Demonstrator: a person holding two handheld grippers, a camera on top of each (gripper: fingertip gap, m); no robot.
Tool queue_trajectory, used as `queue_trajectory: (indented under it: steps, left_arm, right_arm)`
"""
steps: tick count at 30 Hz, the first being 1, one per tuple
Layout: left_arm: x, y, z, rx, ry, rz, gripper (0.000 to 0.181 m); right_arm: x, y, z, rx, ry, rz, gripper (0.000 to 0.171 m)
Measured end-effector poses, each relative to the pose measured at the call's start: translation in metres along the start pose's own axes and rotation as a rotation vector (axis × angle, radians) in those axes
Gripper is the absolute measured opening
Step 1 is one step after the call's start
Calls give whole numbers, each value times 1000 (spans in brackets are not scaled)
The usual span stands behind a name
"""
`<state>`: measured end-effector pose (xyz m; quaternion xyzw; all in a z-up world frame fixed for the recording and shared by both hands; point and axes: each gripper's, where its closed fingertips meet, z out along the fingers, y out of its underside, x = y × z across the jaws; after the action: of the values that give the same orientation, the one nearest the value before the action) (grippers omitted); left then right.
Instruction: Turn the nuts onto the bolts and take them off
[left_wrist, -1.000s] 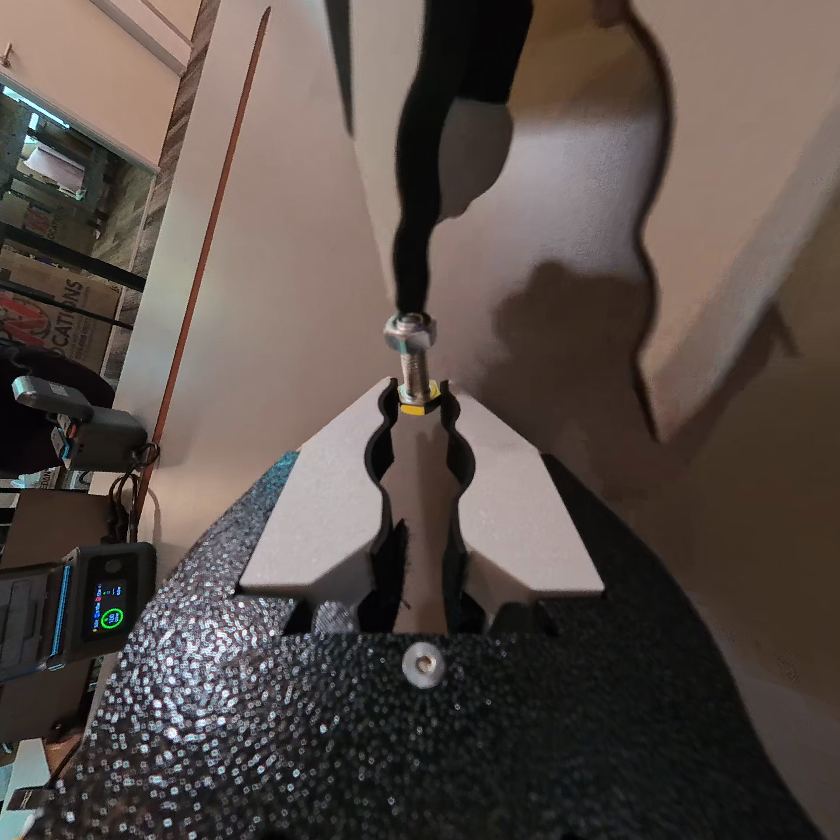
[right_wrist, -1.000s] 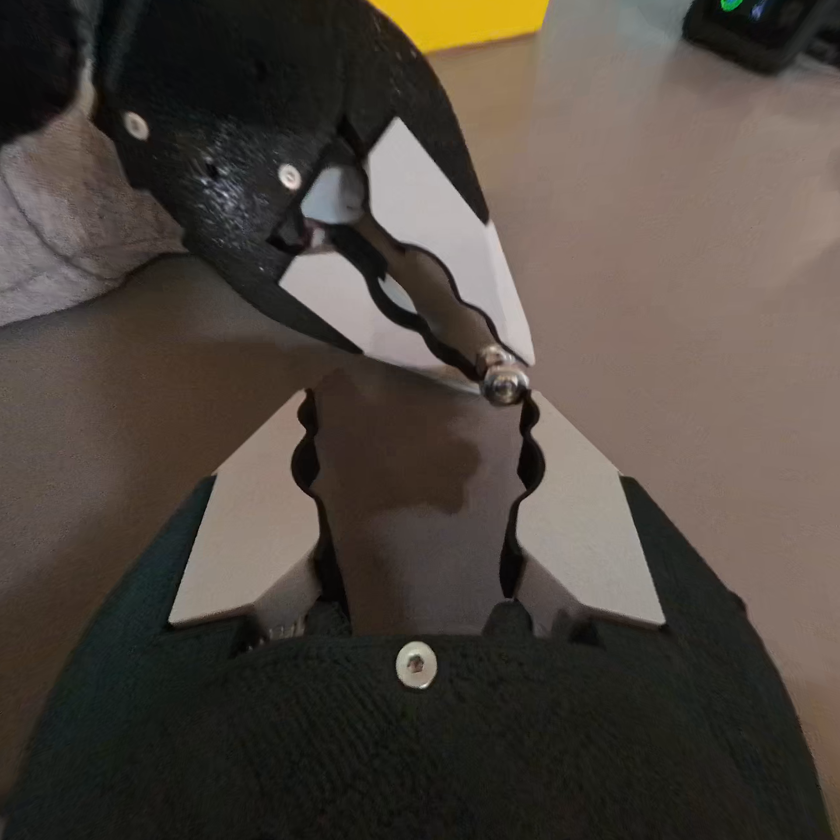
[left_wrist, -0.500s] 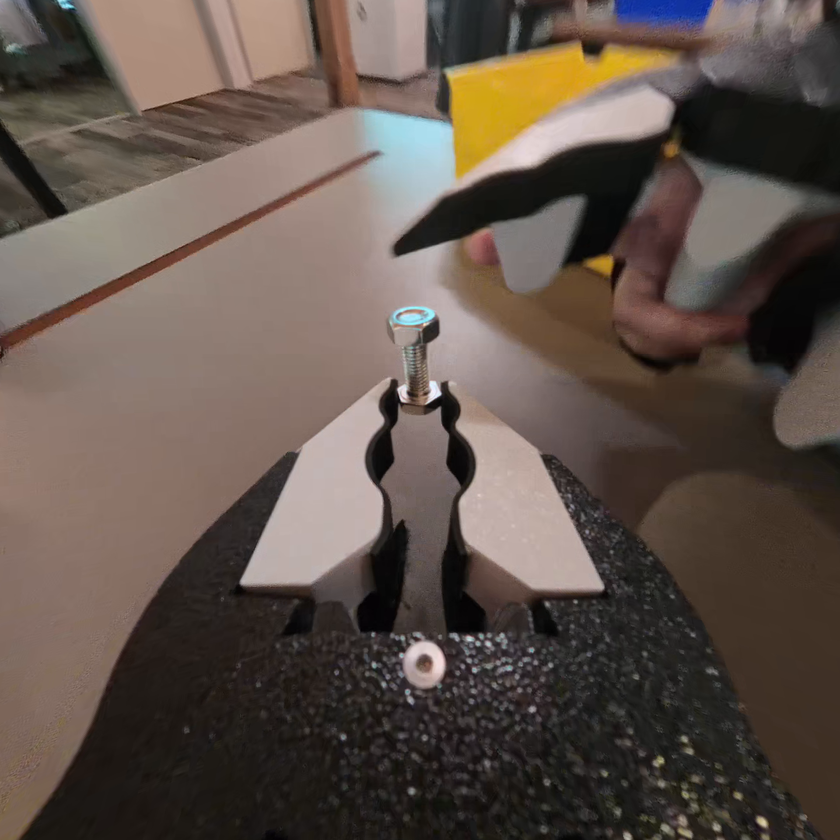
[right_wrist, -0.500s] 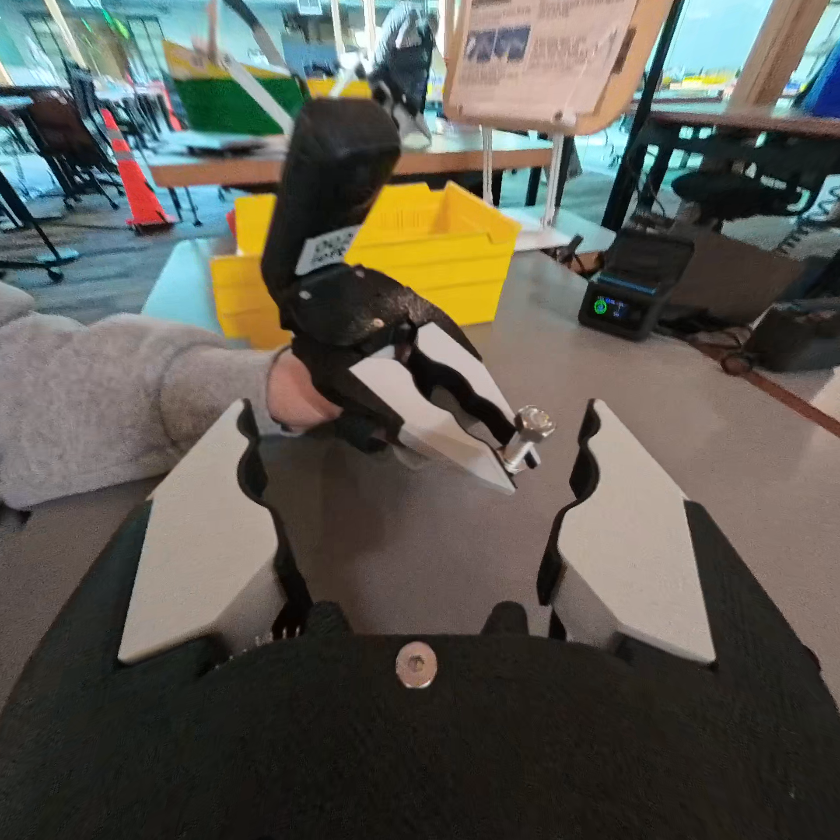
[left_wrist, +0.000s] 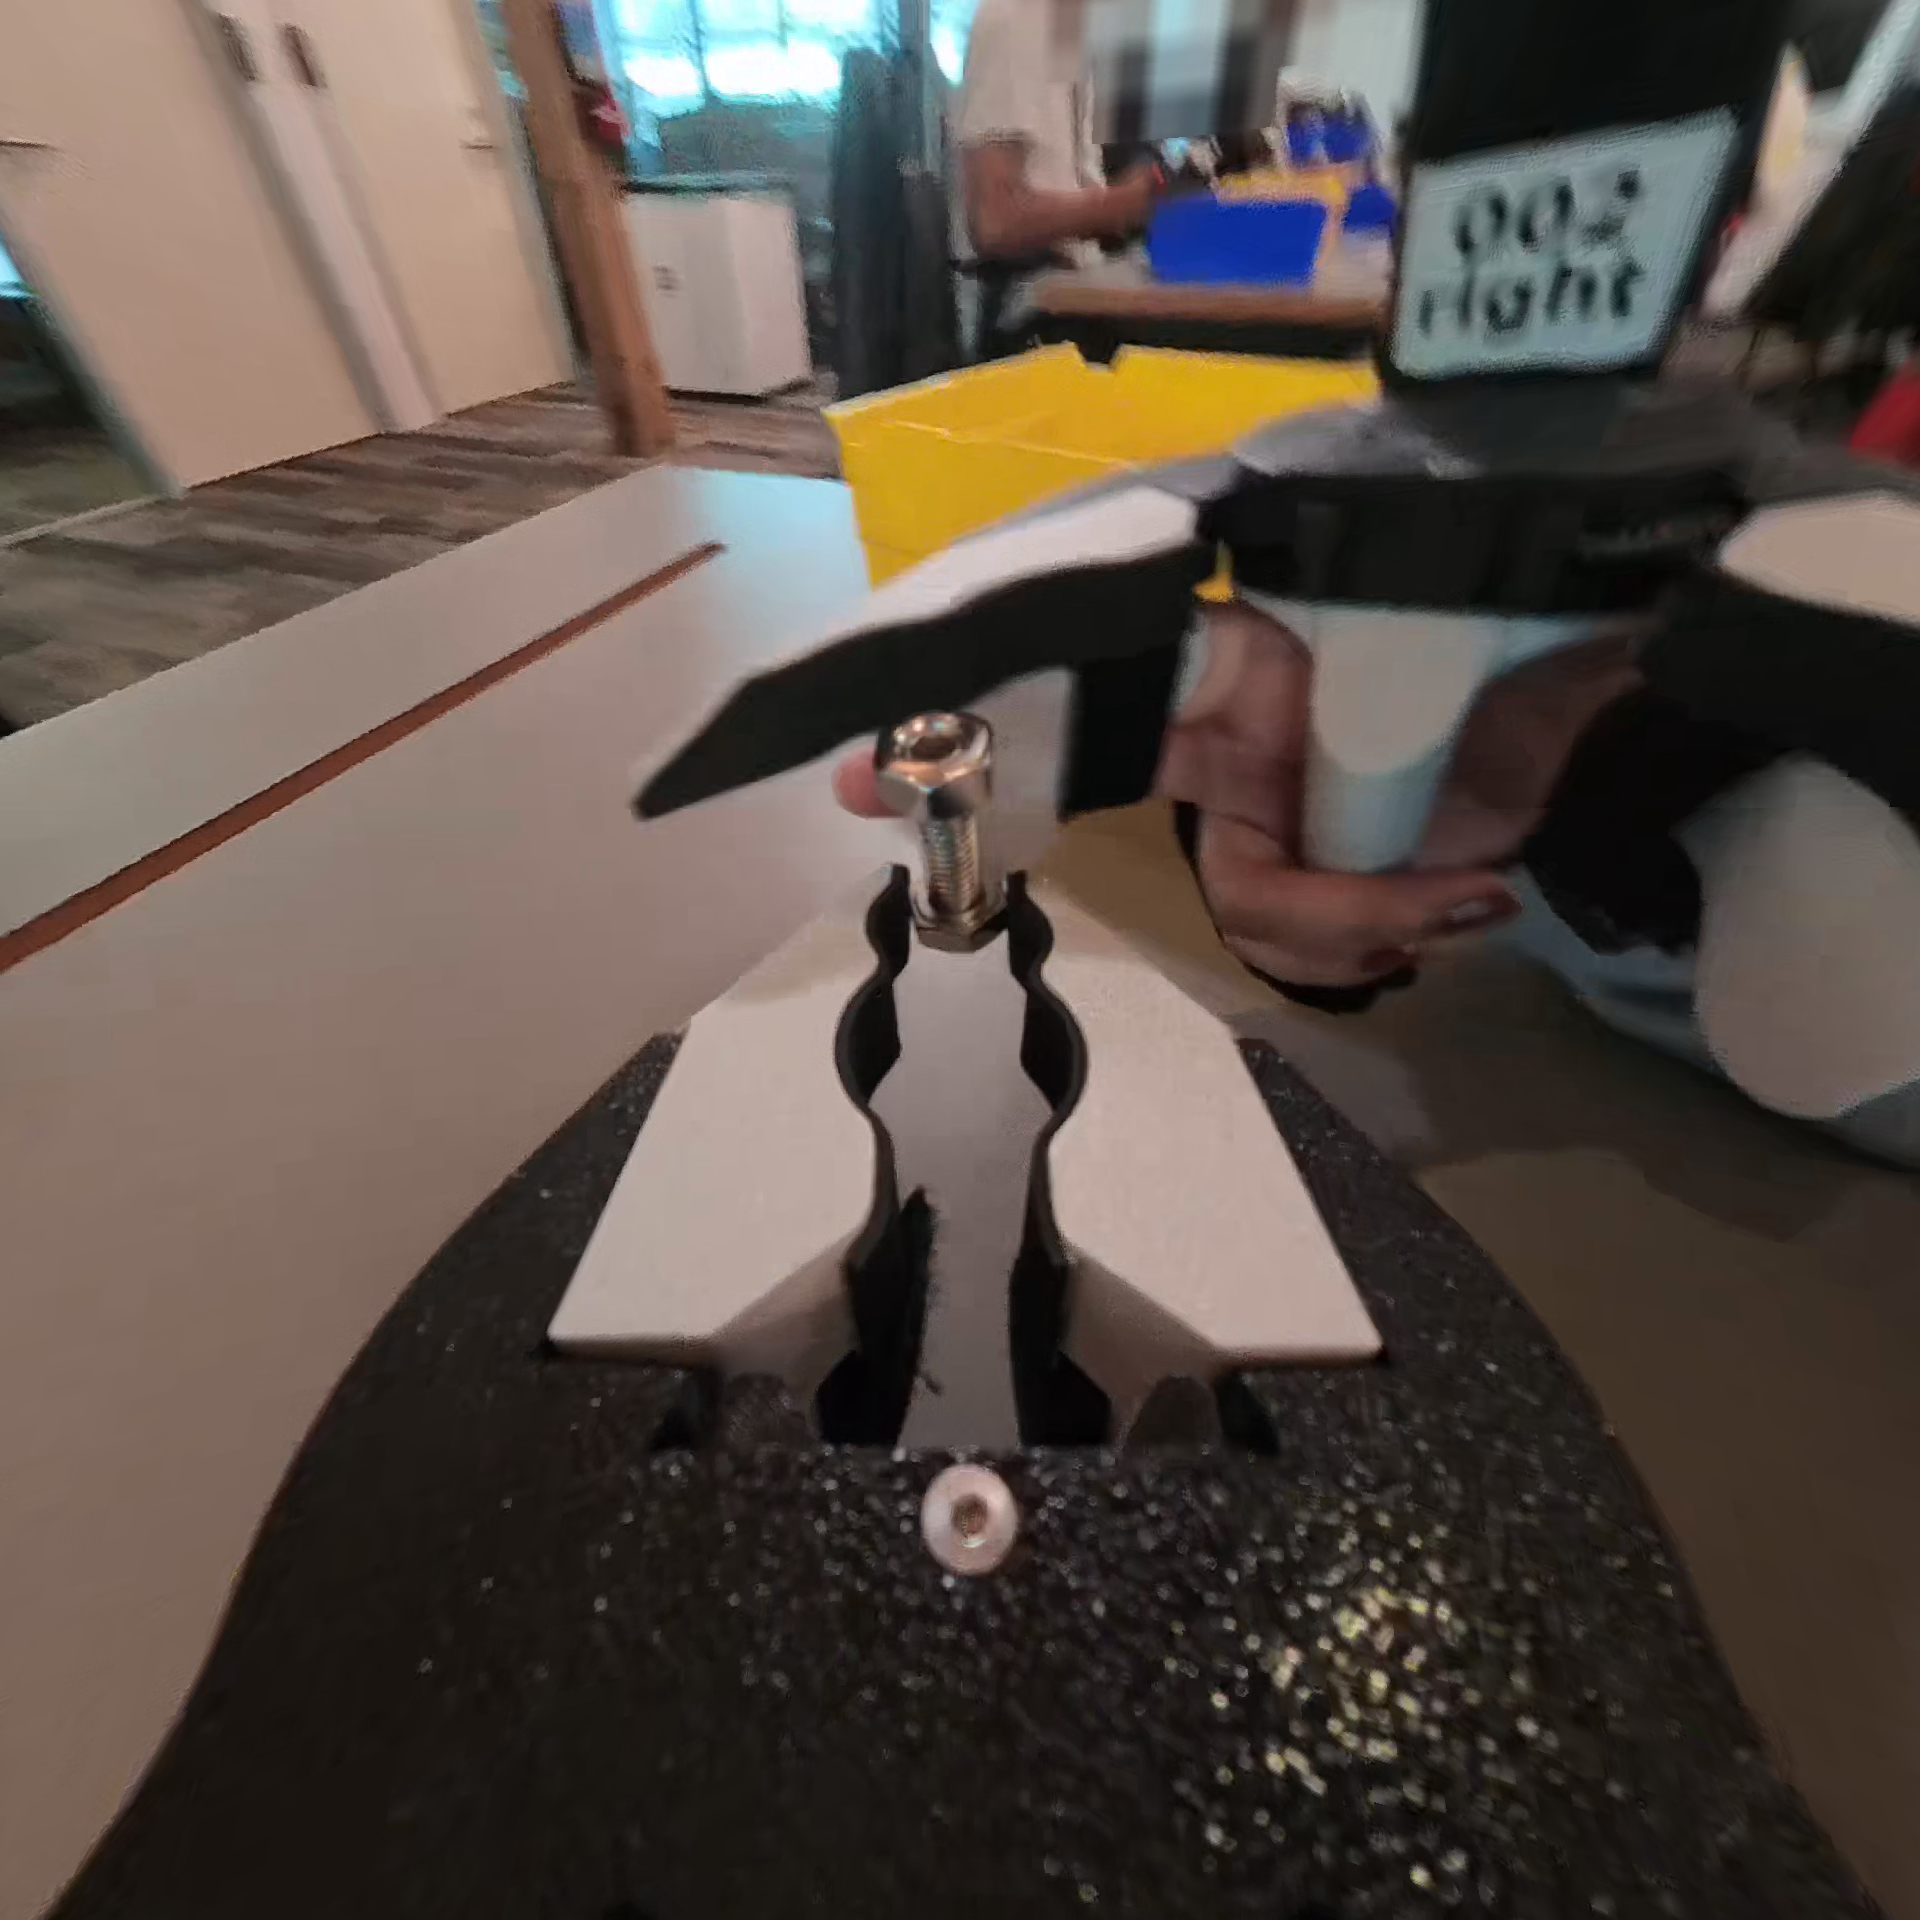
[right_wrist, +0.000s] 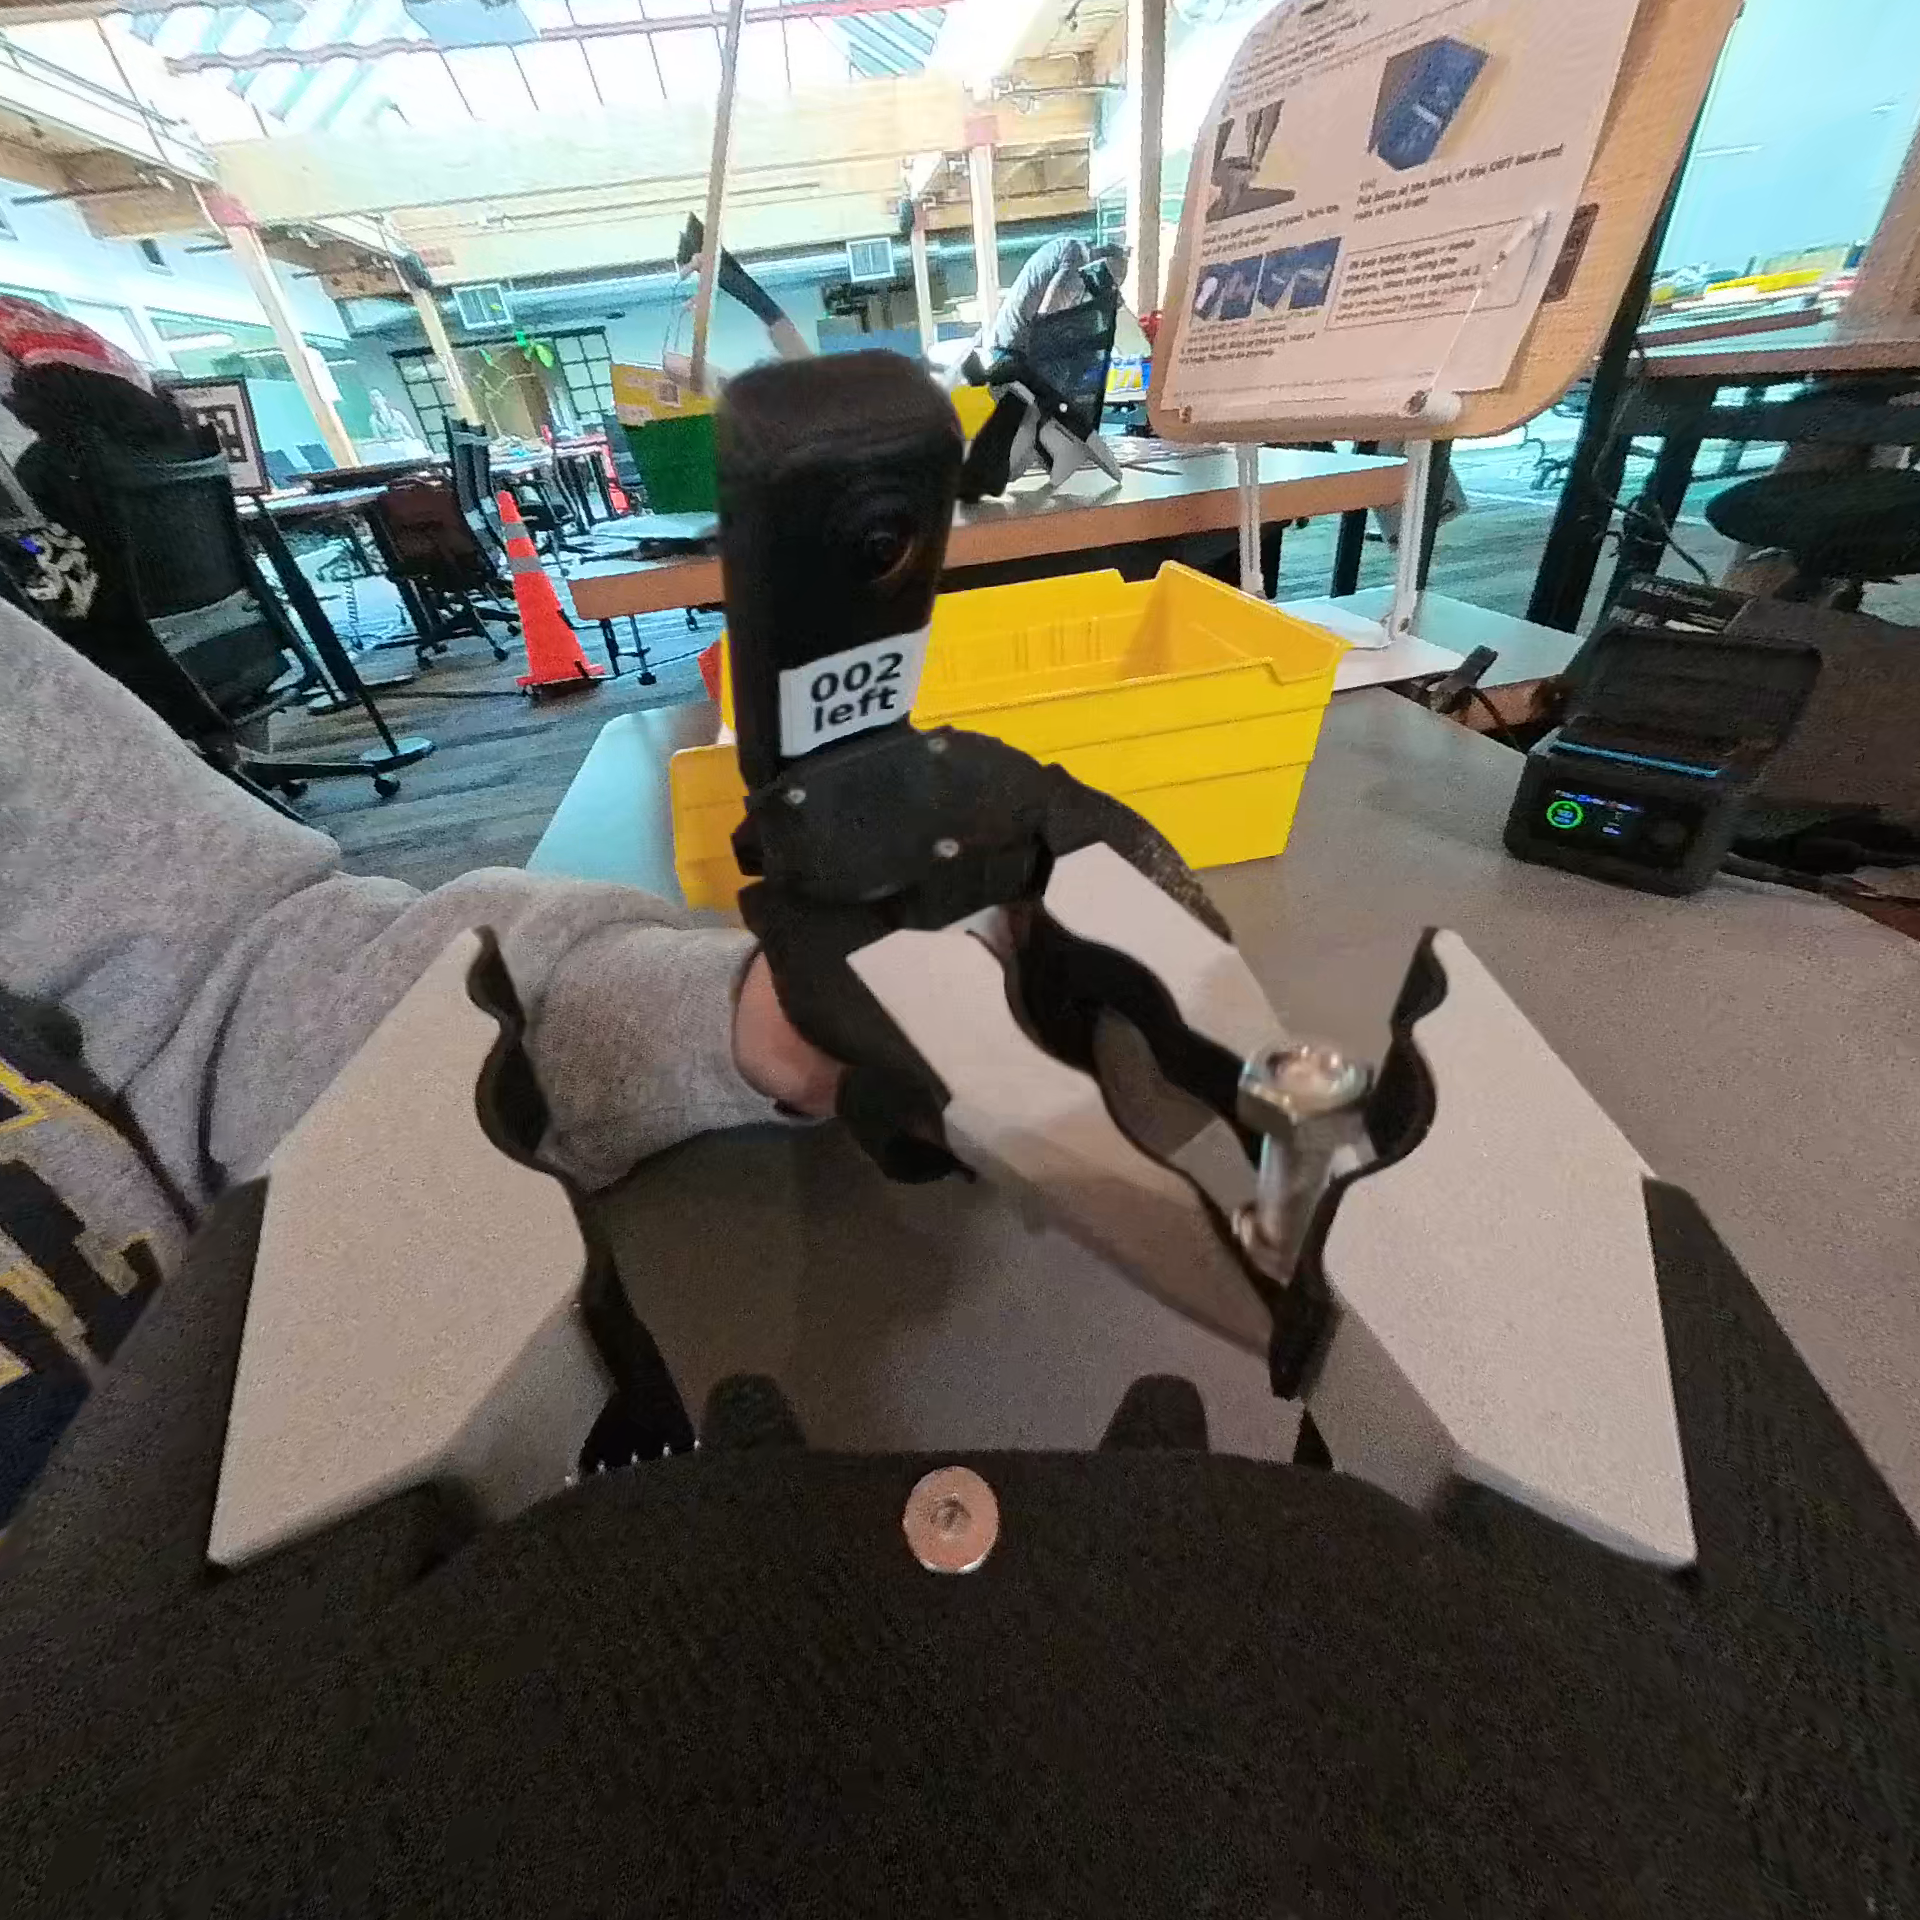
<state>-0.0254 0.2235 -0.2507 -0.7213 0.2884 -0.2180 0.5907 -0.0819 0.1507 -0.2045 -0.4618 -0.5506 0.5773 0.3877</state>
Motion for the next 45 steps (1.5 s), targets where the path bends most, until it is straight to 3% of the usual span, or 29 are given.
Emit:
queue_trajectory:
  steps: [2,8,13,15,18,23,33,38,41,45]
  left_arm:
    - [0,7,4,-48,-31,56,16]
    - [-30,1,-12,26,-132,-118,17]
    - [-5,2,-3,-17,-37,9,16]
    - [-5,7,1,-56,-62,47,16]
    - [-11,9,-1,-52,-78,13,16]
    - [-8,7,-1,-56,-82,48,16]
    - [0,-4,-6,-6,-52,95,16]
    - [-18,-10,-22,44,-86,42,16]
    - [-11,-9,-17,44,-58,44,16]
    - [0,-5,-8,18,-27,69,16]
  right_arm:
    - [6,-1,-3,2,29,-16,160]
    - [7,1,-5,-14,28,-13,156]
    - [2,7,-1,-45,7,-24,153]
    - [13,5,-5,-33,63,-43,140]
    - [49,6,-20,-59,265,-55,97]
    - [62,9,-25,-69,336,-20,75]
    - [81,2,-39,-50,491,-105,68]
    - [84,-10,-60,22,452,-54,65]
    - [63,-9,-46,34,309,-32,44]
    - [54,-5,-32,30,254,1,40]
